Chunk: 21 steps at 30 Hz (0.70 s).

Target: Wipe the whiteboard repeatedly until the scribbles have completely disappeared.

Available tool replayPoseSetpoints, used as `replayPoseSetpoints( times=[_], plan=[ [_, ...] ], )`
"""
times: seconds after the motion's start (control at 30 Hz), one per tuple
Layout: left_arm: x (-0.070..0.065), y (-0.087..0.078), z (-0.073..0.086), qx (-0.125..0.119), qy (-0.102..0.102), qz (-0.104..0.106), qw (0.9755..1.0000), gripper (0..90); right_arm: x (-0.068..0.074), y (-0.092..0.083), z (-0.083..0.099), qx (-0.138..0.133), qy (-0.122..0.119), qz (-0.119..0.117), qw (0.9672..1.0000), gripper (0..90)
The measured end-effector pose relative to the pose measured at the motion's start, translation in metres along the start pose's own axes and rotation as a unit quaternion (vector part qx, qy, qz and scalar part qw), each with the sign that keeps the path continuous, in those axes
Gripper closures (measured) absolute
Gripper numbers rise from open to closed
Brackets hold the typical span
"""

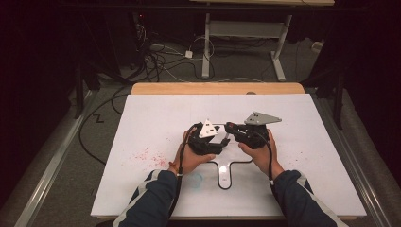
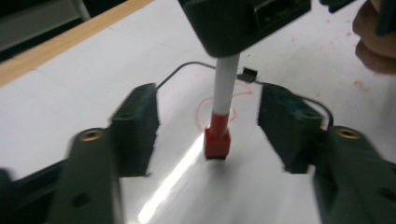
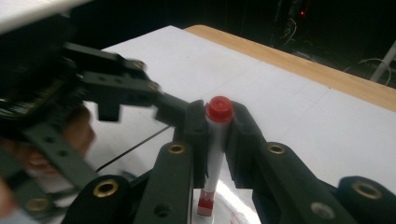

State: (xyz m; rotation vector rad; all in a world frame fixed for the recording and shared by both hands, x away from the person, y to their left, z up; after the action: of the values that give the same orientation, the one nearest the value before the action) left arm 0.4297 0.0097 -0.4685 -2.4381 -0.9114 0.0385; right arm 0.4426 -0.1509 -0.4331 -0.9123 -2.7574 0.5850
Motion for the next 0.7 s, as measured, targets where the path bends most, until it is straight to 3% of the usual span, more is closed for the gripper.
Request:
replayPoseSetpoints(
  times=[0.13,0.27,0.47,0.53,0.63,0.7],
  plan=[
    [0.009,-0.023,0.013,0.01,0.01,-0.021,0.9997,24.4,0.001,0.006,0.0,0.009,-0.003,0.006,0.9999,81.1],
    [0.018,-0.047,0.028,0.024,0.013,-0.042,0.9988,21.9,-0.001,0.011,0.001,0.021,-0.015,0.021,0.9994,81.2],
    [0.02,-0.082,0.058,0.038,0.002,-0.055,0.9977,20.7,-0.02,0.001,0.002,0.034,-0.004,0.077,0.9964,81.2],
    [0.018,-0.092,0.067,0.044,0.0,-0.062,0.9971,20.7,-0.027,-0.001,0.002,0.041,-0.013,0.108,0.9932,81.3],
    [0.015,-0.104,0.079,0.053,0.007,-0.073,0.9959,20.7,-0.031,0.0,0.0,0.041,0.006,0.11,0.9931,81.3],
    [0.013,-0.11,0.084,0.058,0.003,-0.07,0.9958,20.7,-0.026,0.004,-0.001,0.038,0.016,0.088,0.9952,81.3]
  ],
)
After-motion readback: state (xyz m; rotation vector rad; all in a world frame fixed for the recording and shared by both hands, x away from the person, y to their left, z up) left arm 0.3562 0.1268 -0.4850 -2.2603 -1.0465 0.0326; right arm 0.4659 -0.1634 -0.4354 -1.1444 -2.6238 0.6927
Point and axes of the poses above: each handheld gripper's, and its own axes: y roughly forward along the jaws, z roughly out of its underside, x roughly to its left, the point moved 4 cm from there along y, roughly forward along the jaws, and after that the axes turned 5 degrees about -z, right-handed, at the moved point
